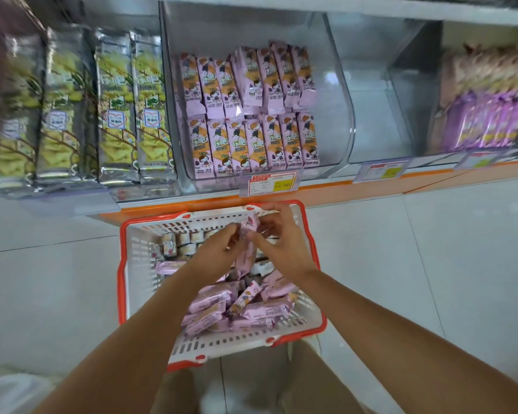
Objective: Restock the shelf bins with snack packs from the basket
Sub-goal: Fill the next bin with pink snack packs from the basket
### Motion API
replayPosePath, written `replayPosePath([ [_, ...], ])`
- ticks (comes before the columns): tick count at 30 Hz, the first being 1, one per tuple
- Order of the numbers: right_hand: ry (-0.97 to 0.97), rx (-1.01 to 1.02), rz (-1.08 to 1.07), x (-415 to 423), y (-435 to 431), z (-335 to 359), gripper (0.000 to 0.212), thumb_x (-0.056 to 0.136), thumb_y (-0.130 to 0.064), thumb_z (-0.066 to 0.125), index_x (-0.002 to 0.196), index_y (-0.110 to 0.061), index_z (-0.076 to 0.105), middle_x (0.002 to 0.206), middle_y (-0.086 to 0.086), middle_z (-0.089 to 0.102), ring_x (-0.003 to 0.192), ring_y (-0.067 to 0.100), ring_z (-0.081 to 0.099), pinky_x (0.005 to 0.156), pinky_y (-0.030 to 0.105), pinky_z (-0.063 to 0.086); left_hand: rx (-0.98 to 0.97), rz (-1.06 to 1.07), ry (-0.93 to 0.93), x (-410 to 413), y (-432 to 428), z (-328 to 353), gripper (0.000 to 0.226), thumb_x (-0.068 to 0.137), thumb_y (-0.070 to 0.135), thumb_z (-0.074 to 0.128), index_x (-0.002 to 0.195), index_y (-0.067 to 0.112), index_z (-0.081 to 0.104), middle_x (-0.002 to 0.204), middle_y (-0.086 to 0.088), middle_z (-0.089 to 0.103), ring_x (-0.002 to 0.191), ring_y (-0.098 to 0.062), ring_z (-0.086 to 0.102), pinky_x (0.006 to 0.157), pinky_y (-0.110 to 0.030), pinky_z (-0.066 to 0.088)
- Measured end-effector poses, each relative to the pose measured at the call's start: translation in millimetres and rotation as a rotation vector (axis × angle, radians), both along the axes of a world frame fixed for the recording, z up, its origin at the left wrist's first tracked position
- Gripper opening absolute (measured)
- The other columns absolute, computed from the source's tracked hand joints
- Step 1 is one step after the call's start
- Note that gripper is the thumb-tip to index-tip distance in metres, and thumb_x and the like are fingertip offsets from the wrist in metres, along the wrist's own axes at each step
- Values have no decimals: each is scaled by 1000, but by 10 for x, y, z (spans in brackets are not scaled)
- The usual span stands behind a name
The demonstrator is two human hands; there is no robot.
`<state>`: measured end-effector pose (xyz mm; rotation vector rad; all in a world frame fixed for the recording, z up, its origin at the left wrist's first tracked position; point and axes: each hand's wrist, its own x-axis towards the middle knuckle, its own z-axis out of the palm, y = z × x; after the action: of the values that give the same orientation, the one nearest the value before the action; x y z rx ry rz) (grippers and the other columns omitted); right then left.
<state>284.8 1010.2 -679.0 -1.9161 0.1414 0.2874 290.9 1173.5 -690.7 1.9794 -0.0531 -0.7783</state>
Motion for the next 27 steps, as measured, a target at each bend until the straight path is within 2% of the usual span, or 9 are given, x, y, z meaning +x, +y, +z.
replayPosePath([
  [3,-31,-63,97,-21,0,214,48,83,-20,76,117,-15,44,98,-1,62,87,9,62,77,28,54,-93,141,6,35,30,216,14,104,19,46,113,13,56,108,-8,65,102,-25,60,92,-42,47],
  [6,-108,-105,198,-97,3,387,30,87,-19,72,103,-13,47,84,-2,59,74,12,58,66,30,52,-151,182,-17,41,31,421,20,104,16,46,121,14,57,110,-3,66,102,-20,62,97,-44,48],
  [8,-140,-97,197,-114,-33,509,25,85,-14,72,98,-13,50,82,-1,59,70,13,57,62,27,50,-79,151,-81,9,57,506,24,103,23,47,123,16,59,98,-1,68,88,-20,64,84,-44,52],
  [11,-200,-116,240,-114,-125,699,26,76,-3,71,94,-12,54,86,0,57,69,12,54,60,24,47,232,72,-489,-70,156,655,39,98,41,38,102,13,66,71,4,59,63,-18,55,55,-31,35],
  [13,-258,-101,239,-96,-152,842,28,72,0,70,95,-10,56,88,-1,57,71,11,54,61,22,47,387,54,-788,-87,192,733,34,92,35,37,89,11,61,77,-2,57,71,-25,52,61,-31,31],
  [16,-361,-68,179,58,-107,1046,29,74,2,68,98,-9,56,89,5,59,73,11,55,64,21,46,599,167,-1070,-2,179,826,21,86,20,45,103,10,53,100,-14,57,91,-29,43,81,-41,32],
  [20,-431,-148,78,532,28,1160,31,79,-4,68,103,-17,55,93,2,61,80,10,58,72,25,50,732,94,-1122,245,257,885,57,86,21,48,141,6,46,150,-15,42,141,-32,31,117,-50,16],
  [24,-493,-303,20,1047,134,1026,27,79,-8,70,104,-13,61,96,3,66,86,17,62,80,34,53,841,7,-1100,406,398,815,67,86,28,50,148,5,39,160,-15,27,149,-33,22,121,-53,7],
  [27,-520,-390,-5,1361,190,932,25,81,-9,71,104,-10,63,94,4,68,78,15,61,75,28,52,878,-11,-1120,473,509,707,68,88,32,49,149,4,38,161,-14,26,149,-32,20,122,-53,5],
])
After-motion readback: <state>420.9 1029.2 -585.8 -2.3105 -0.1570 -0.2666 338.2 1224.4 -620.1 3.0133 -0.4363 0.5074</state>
